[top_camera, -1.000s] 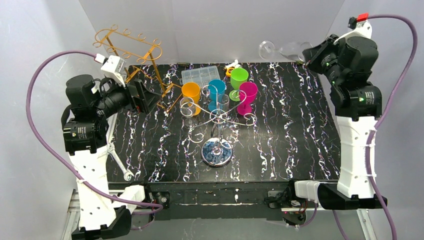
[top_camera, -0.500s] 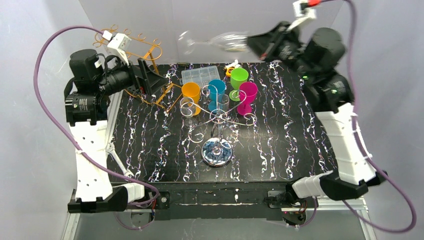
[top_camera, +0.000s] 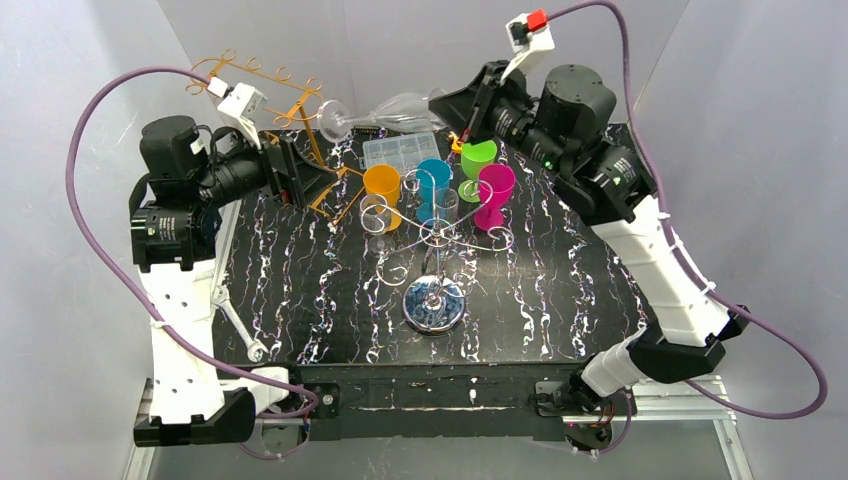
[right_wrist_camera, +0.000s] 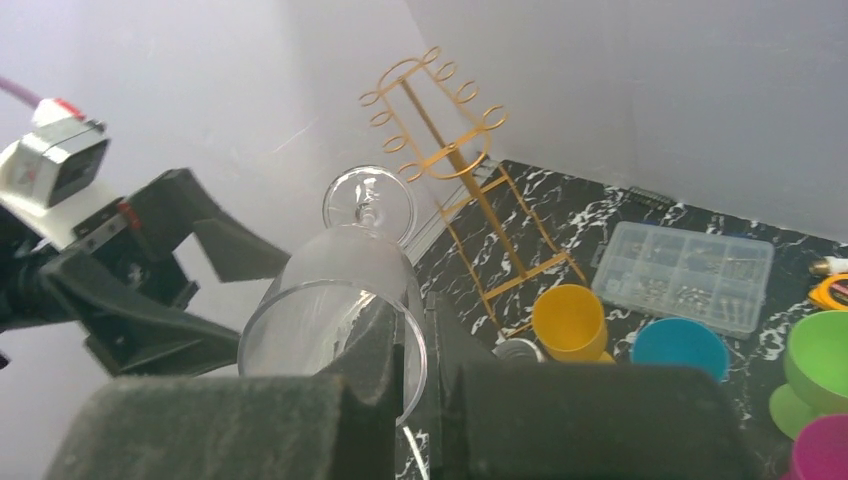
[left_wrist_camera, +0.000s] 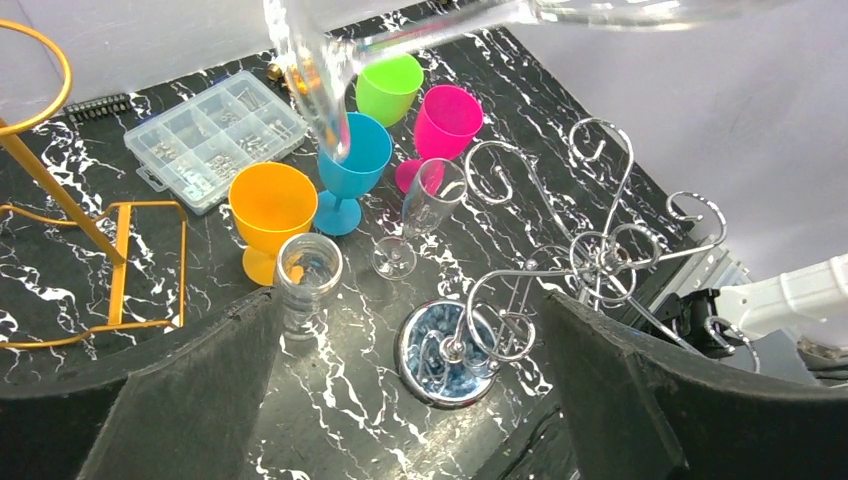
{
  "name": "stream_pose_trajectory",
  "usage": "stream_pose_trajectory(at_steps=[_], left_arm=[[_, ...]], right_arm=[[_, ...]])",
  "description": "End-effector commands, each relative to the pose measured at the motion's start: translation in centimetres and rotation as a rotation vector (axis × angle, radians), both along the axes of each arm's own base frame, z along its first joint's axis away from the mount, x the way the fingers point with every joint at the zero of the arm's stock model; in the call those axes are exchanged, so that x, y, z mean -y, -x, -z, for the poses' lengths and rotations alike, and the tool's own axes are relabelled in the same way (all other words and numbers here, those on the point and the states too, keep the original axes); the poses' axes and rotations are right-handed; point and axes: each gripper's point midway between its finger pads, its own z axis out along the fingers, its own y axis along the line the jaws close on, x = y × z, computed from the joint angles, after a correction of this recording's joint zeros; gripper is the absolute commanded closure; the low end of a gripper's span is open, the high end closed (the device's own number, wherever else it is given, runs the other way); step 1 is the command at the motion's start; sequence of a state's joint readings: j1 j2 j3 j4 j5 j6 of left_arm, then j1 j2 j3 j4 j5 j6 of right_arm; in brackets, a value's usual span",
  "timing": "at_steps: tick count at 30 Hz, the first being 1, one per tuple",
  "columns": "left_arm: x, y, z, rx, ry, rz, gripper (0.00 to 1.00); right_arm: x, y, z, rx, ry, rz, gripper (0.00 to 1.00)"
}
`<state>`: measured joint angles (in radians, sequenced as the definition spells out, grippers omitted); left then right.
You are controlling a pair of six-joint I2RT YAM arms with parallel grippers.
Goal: Place the wine glass upside down on the wine glass rack
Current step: Turn the wine glass upside down at the wine rack.
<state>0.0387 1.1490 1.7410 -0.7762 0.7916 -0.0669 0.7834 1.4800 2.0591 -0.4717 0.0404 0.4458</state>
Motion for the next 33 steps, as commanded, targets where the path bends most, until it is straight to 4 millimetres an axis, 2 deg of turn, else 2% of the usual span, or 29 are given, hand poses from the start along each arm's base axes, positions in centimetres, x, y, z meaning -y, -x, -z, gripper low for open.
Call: stream_pose_trajectory(at_steps=[1, 4, 9, 12, 17, 20, 24, 29, 33], left_arm=[[-0.7, -1.3, 1.5, 0.004, -0.056, -0.023, 0.01], [-1.1, -2.4, 1.7, -0.004, -0.086, -0.029, 0.01], [-0.8, -2.1, 1.3, -0.007, -0.073, -0.014, 0.02], [-0.6, -1.7, 1.5, -0.008, -0.072, -0.001, 0.13], [0.1, -0.7, 1.6, -0.013, -0.052, 0.050, 0.49], [0.4, -0.3, 1.7, -0.025, -0.038, 0.072, 0.58], [0.5, -0.5, 2.0, -0.045, -0.027, 0.076, 0.59], [0.8, -0.2, 2.6, -0.079, -0.014, 0.096, 0.41], [0.8, 0.3, 3.2, -0.085, -0.028, 0.106, 0.45]], right_arm=[[-1.6, 2.6, -3.0, 0.094, -0.039, -0.022, 0.99], [-2.6, 4.1, -2.8, 0.104, -0.011, -0.024, 0.99], [-2.4, 5.6, -3.2, 0.124, -0.011, -0.011, 0.99], [-2.2, 6.1, -3.0, 0.125, -0.015, -0.009, 0.99], [-2.1, 6.7, -2.2, 0.137, 0.010, 0.011, 0.99], [-2.4, 7.3, -1.8, 0.145, 0.011, 0.003, 0.99], [-3.1, 8.2, -1.4, 0.165, -0.005, -0.013, 0.99], [-3.7, 9.4, -1.5, 0.214, 0.001, -0.001, 0.99], [-3.8, 9.7, -2.0, 0.236, 0.002, 0.004, 0.99]])
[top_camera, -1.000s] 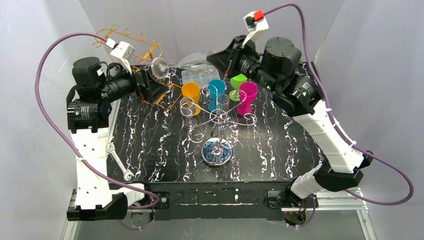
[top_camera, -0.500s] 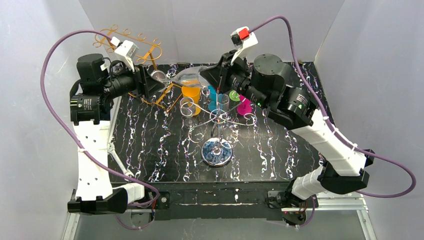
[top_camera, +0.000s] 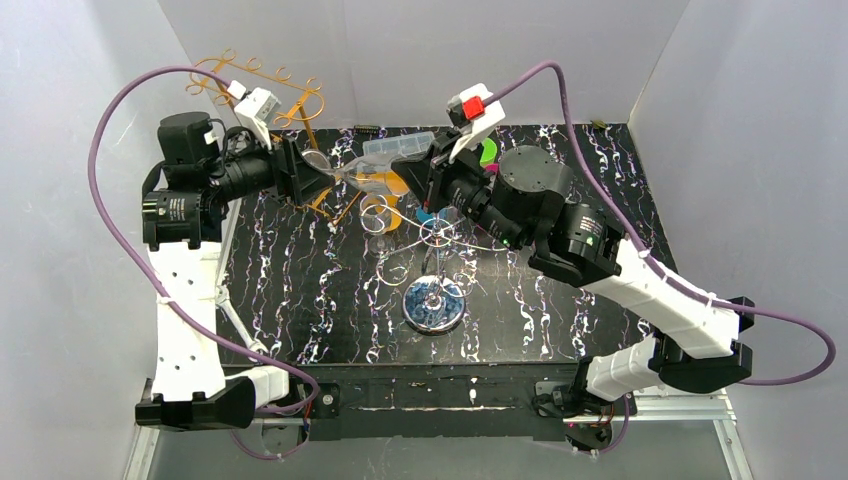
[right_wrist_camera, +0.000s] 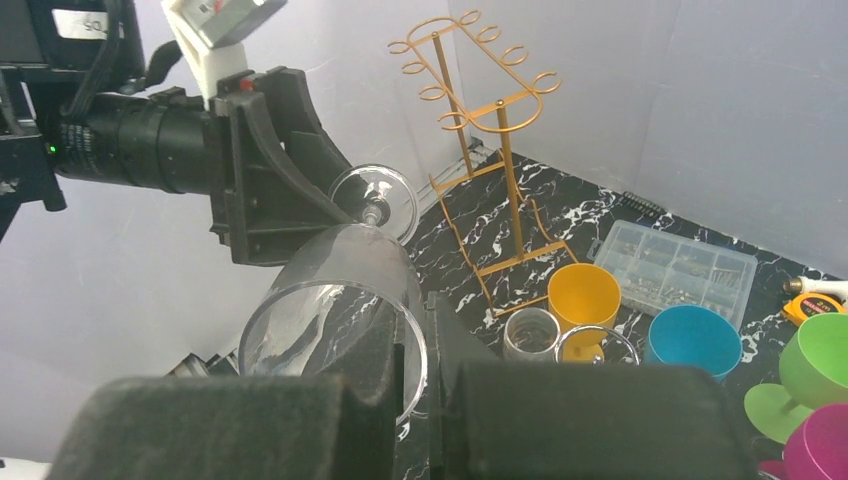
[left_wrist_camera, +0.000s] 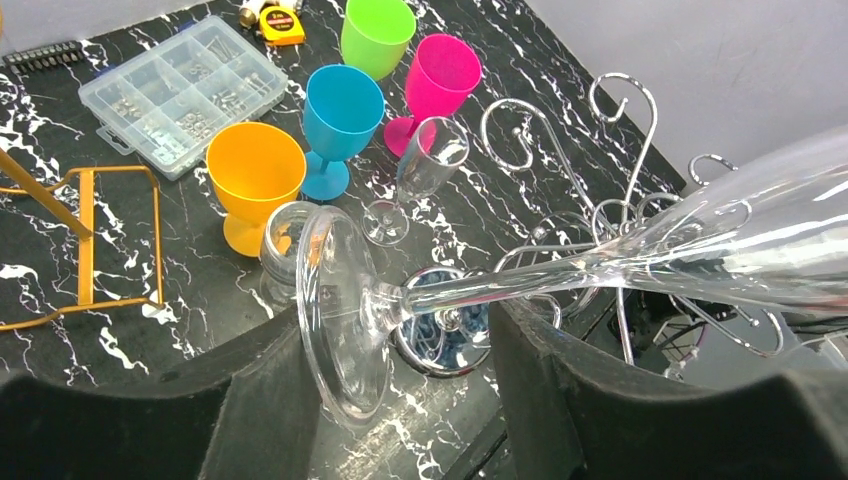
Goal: Place the wine glass upside down on the wine glass rack
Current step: Turn the wine glass upside down at the wine rack.
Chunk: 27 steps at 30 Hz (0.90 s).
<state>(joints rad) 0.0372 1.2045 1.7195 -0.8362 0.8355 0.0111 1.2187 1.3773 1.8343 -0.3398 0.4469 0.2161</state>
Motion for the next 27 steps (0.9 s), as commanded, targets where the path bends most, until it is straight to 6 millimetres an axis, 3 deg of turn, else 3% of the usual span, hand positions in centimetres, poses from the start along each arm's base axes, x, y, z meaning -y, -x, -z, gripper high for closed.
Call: stream_pose_trajectory(at_steps=[1, 8, 12, 16, 18, 22, 27], left_arm=[[0.4, 1.4, 0.5, -0.006, -0.003, 0.048, 0.47], [0.1, 2.5, 1.9, 0.002, -0.042, 0.045, 0.53], [-0.5, 1.9, 1.8, 0.027, -0.063, -0.002, 0.71], [-1.3, 1.1, 1.3, 0.073, -0.092, -0.059, 0.97], [-1.9, 0.3, 0.8, 0.115, -0.114, -0.098, 1.00], [-2.8, -1.0, -1.1, 0.193, -0.138, -0.153, 0.99], [-2.3, -0.7, -2.3, 0.233, -0.142, -0.114, 0.75]], right_arm=[[1.2, 0.9, -4.8, 0.087, -0.134, 0.009, 0.99], [1.1, 1.2, -5.5, 0.113, -0.116, 0.004, 0.99], [0.5, 1.6, -5.1, 0.109, -0.104, -0.010, 0.99], [0.0, 1.9, -4.4, 0.100, -0.090, -0.016, 0.99], [-0.2, 2.0, -3.7, 0.081, -0.085, -0.017, 0.99], [-0.6, 2.0, -2.0, 0.036, -0.050, -0.022, 0.99], [0.2, 2.0, -0.6, 0.008, -0.044, -0.006, 0.99]])
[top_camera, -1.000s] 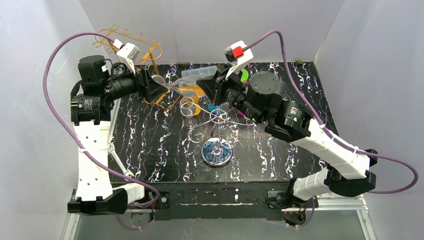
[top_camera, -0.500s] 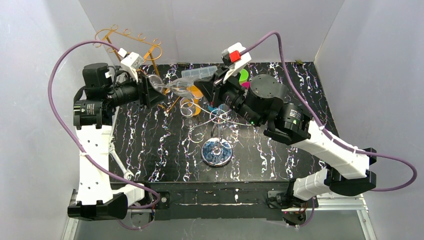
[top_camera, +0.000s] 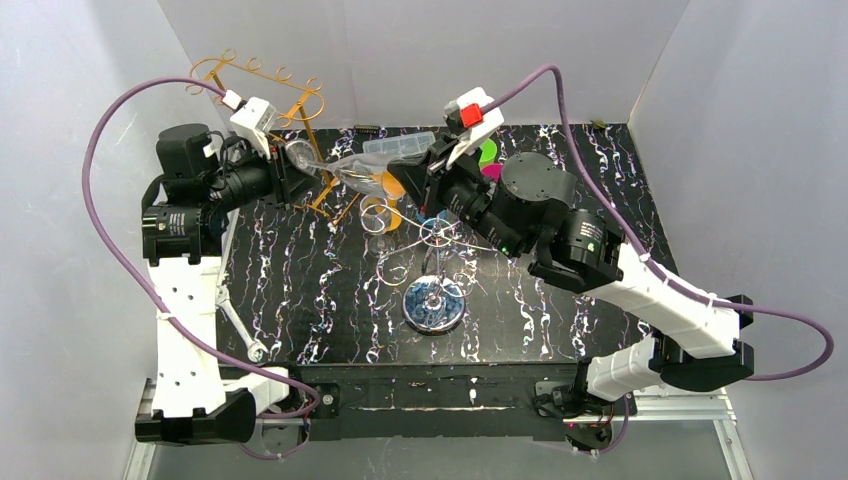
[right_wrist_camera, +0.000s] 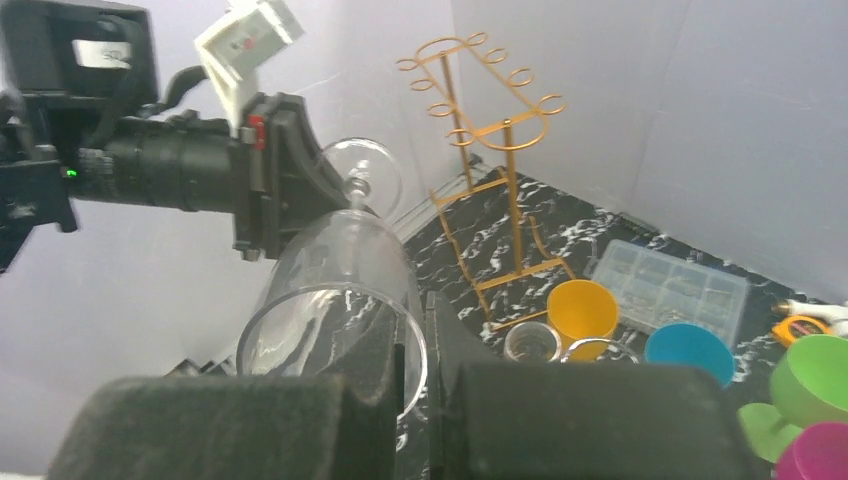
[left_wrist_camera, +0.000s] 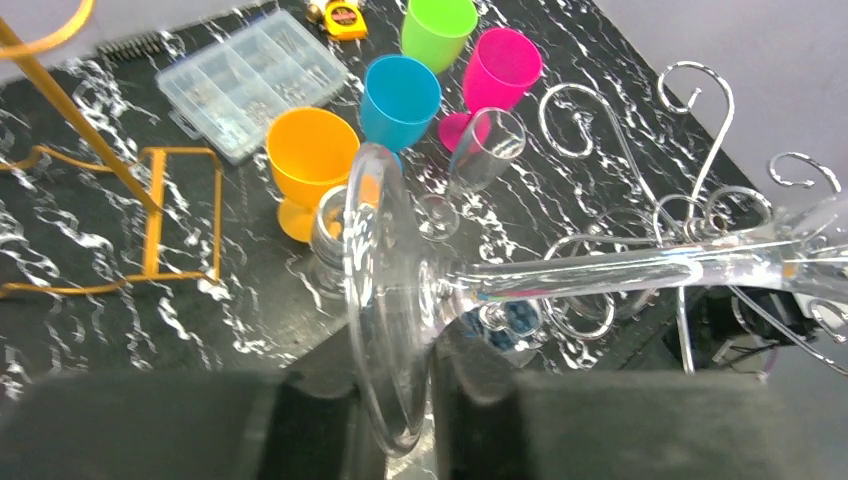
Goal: Place the wine glass upside down on the wine glass rack
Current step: Turn the wine glass upside down at the wine rack.
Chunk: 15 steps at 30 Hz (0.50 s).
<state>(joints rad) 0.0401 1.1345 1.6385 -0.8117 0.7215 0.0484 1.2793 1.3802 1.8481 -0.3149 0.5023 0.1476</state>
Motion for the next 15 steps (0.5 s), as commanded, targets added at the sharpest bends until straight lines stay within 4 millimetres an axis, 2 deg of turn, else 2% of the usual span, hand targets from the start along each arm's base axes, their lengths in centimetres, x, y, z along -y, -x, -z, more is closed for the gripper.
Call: stream_pose_trajectory(at_steps=[1, 3, 5, 9, 14, 15], left_arm=[[-0.5, -0.6, -3.7, 0.194, -0.071, -0.002, 0.71], [-0.3, -0.3, -3.6, 0.192, -0.062, 0.012, 0.66], [-0.2, -0.1, -3.4, 0.195, -0.058, 0.018, 0.69], [-0.2, 0.0, -3.0, 0.211, -0.067, 0.017, 0.99], [-0.4, 0.3, -2.9, 0.226, -0.088, 0.018, 1.00], [-0.4, 0.3, -3.0, 0.229, -0.090, 0.019, 1.00]], right_arm=[[0.7, 0.9, 0.3, -0.053, -0.064, -0.006, 0.99], [1.2, 1.0, 0.1, -0.055, -0.085, -0.006, 0.99], [1.5, 1.1, -0.2, -0.055, -0.100, -0.008, 0.99], [1.7, 1.3, -0.4, -0.059, -0.118, -0.013, 0.99], [1.7, 1.4, -0.1, -0.065, -0.121, -0.016, 0.99], [1.6, 1.4, 0.0, -0.067, -0.118, -0.018, 0.96]])
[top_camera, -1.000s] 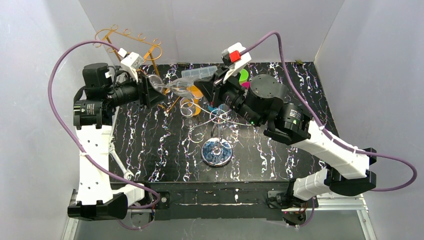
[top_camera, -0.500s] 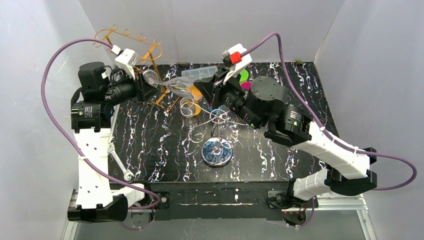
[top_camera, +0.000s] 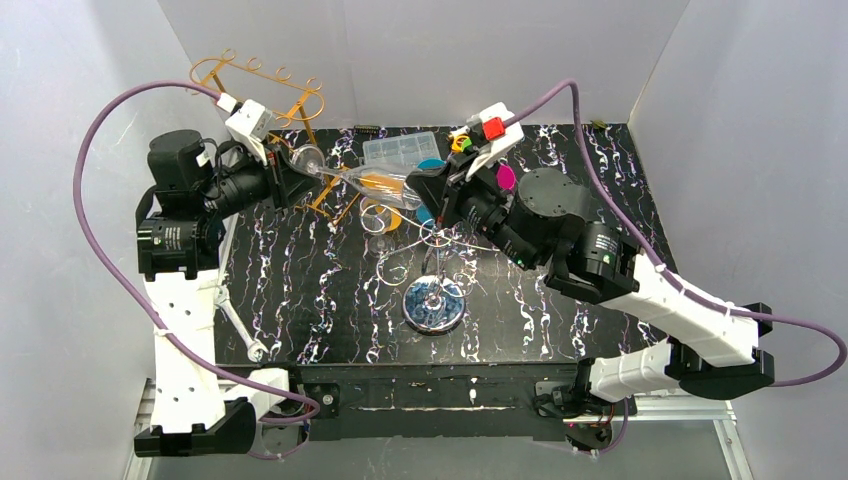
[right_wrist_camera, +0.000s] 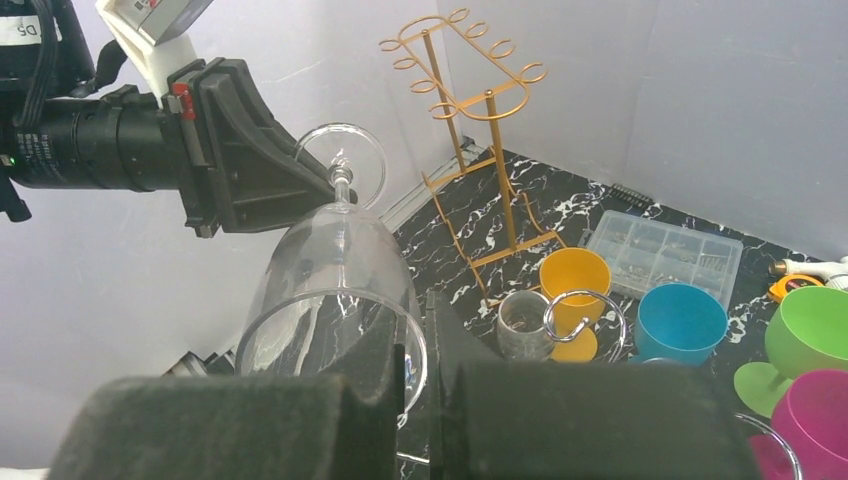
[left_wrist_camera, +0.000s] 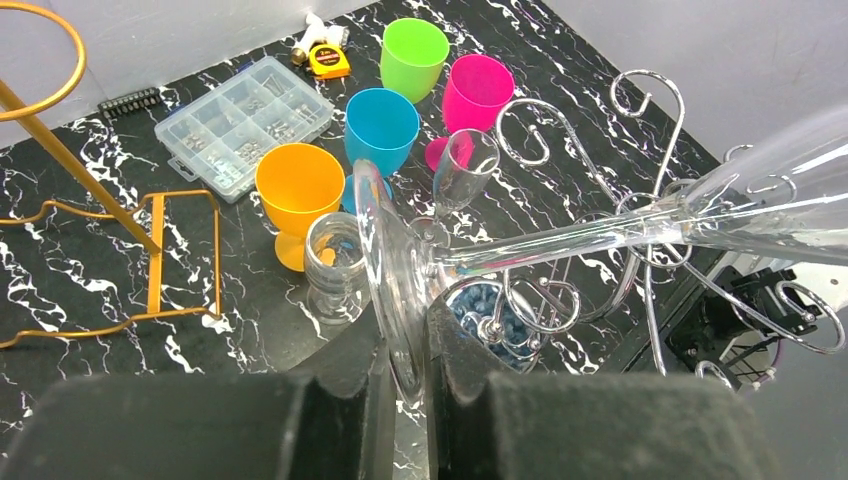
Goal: Place the wine glass upside down on the wine glass rack
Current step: Turn the wine glass upside down at the wine rack.
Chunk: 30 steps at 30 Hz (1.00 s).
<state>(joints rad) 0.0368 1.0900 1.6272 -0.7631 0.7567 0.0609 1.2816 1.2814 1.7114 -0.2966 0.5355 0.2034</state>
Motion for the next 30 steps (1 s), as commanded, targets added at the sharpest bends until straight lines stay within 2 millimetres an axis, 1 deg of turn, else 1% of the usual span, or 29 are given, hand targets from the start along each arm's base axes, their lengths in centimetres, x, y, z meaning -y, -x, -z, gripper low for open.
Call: stream_pose_trajectory(at_steps=[1, 3, 4, 5, 7, 8, 10, 12, 15, 19, 20, 22, 24, 25, 26, 28, 30], left_arm=[[-0.9, -0.7, -1.4, 0.144, -0.088, -0.020, 1.00], [-0.9, -0.7, -1.7, 0.152, -0.088, -0.016, 1.00], [-0.9, -0.9, -1.9, 0.159, -0.092, -0.017, 1.00], [-1.1, -1.2, -2.1, 0.173, -0.104, -0.023, 1.00], [-1.7, -1.9, -2.6, 0.210, -0.137, -0.051, 1.00], [-2.0, -2.3, -3.0, 0.233, -0.155, -0.062, 1.00], [-2.4, -3.1, -3.7, 0.286, -0.197, -0.068, 1.00], [-2.6, -3.7, -4.5, 0.340, -0.233, -0.065, 1.00], [-3.0, -4.4, -6.0, 0.425, -0.282, -0.073, 1.00], [-3.3, -4.8, -8.2, 0.526, -0.306, -0.093, 1.00], [-3.2, -4.8, -8.8, 0.542, -0.304, -0.090, 1.00], [-3.0, -4.8, -9.4, 0.560, -0.300, -0.075, 1.00], [-2.3, -4.3, -10.2, 0.595, -0.295, -0.037, 1.00], [-2.0, -4.0, -10.6, 0.617, -0.294, -0.014, 1.00], [-1.6, -3.6, -11.0, 0.643, -0.294, 0.012, 1.00], [-0.9, -2.9, -12.1, 0.703, -0.288, 0.052, 1.00], [0.0, -1.7, -12.7, 0.763, -0.295, 0.122, 1.00]], right_arm=[[-0.5, 1.0, -1.6, -0.018, -0.096, -0.045, 0.85], [-0.5, 1.1, -1.4, -0.024, -0.087, -0.047, 0.52], [-0.4, 1.1, -1.2, -0.026, -0.080, -0.046, 0.38], [-0.2, 1.1, -1.1, -0.030, -0.071, -0.040, 0.27], [0.3, 1.1, -0.8, -0.036, -0.051, -0.031, 0.11], [0.6, 1.2, -0.8, -0.037, -0.042, -0.032, 0.06], [1.2, 1.5, -0.6, -0.041, -0.021, -0.043, 0.02], [1.8, 1.9, -0.5, -0.041, 0.004, -0.056, 0.02], [3.3, 2.7, -0.8, -0.034, 0.043, -0.084, 0.02], [6.2, 3.7, -1.9, -0.016, 0.038, -0.096, 0.02], [7.0, 3.9, -2.5, -0.011, 0.026, -0.092, 0.02], [7.7, 4.2, -3.5, 0.008, 0.005, -0.099, 0.02], [7.4, 4.4, -4.9, 0.030, -0.011, -0.122, 0.02], [6.8, 4.4, -5.3, 0.040, -0.005, -0.134, 0.01], [6.0, 4.5, -5.8, 0.049, 0.009, -0.149, 0.02], [3.8, 4.3, -6.1, 0.058, 0.052, -0.179, 0.02], [1.9, 4.2, -6.4, 0.066, 0.088, -0.210, 0.01]])
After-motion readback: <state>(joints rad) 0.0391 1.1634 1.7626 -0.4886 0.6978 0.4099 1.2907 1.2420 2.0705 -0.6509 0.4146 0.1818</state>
